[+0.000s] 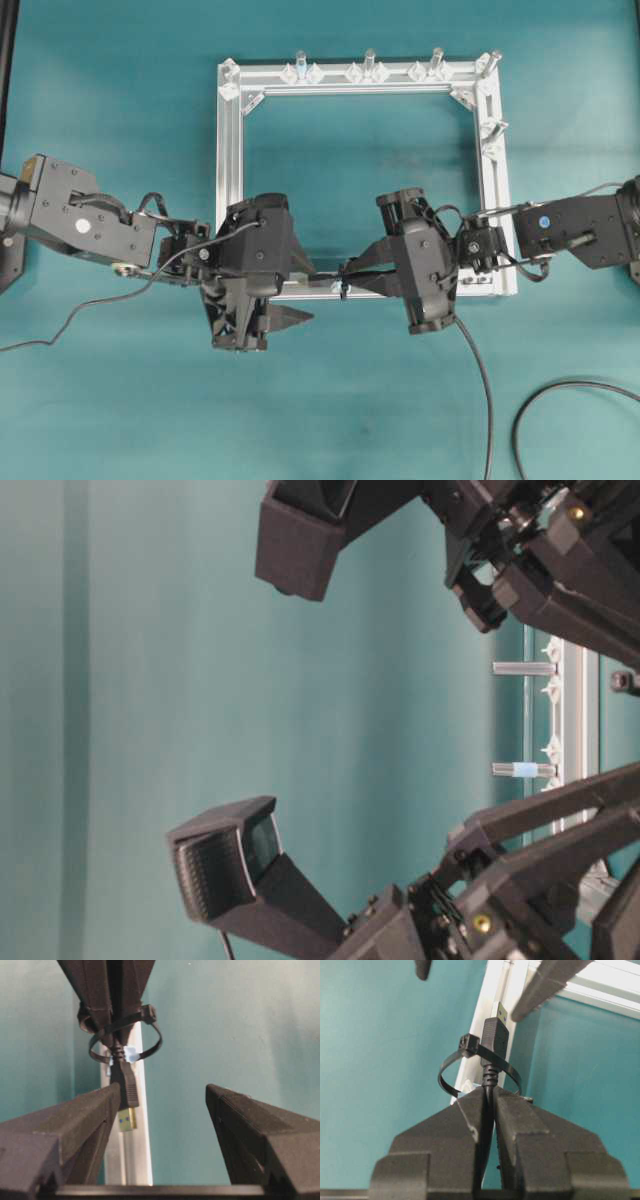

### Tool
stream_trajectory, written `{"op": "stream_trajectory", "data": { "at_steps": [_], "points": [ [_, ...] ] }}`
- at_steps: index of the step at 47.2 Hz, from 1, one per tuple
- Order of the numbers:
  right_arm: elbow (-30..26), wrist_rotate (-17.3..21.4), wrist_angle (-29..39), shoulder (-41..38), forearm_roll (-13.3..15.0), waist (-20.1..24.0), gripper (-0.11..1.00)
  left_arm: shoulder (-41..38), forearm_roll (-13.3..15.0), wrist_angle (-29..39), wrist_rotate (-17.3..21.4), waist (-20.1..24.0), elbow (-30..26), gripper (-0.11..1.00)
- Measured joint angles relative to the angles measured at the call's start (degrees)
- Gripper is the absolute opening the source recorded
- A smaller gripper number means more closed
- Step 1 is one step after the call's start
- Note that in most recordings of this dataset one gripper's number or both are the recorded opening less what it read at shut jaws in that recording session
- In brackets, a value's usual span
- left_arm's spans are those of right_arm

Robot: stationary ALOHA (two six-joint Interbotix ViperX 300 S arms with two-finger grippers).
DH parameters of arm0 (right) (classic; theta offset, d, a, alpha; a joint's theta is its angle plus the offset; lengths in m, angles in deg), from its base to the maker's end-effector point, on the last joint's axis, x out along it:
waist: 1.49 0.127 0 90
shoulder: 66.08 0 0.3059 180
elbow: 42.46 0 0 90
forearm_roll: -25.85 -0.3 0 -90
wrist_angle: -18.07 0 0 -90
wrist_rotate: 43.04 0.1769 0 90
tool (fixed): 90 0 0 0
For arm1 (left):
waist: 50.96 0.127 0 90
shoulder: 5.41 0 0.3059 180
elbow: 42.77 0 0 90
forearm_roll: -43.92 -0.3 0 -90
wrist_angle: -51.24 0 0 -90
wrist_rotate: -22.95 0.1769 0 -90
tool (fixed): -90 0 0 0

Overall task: Insert the wire through the string loop located in the center.
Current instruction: 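Move the left gripper to the plug emerging from the loop and grasp it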

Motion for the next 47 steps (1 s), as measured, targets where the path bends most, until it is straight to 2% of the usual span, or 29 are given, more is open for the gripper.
{"op": "stream_trajectory", "data": {
  "at_steps": [14,32,42,47],
  "points": [
    [0.0,0.0,0.0,0.0,0.0,0.0,0.07,-0.7,-0.3,0.0,0.2,2.0,-0.9,0.75],
    [0.0,0.0,0.0,0.0,-0.1,0.0,0.07,-6.0,-0.3,-0.2,0.4,2.0,-3.7,0.75],
    [0.0,0.0,0.1,0.0,0.0,0.0,0.07,-7.0,-0.3,-0.2,0.4,2.0,-3.6,0.71],
    [0.0,0.0,0.0,0.0,-0.1,0.0,0.07,-7.0,-0.3,-0.2,0.4,2.0,-3.6,0.62]
  ]
}}
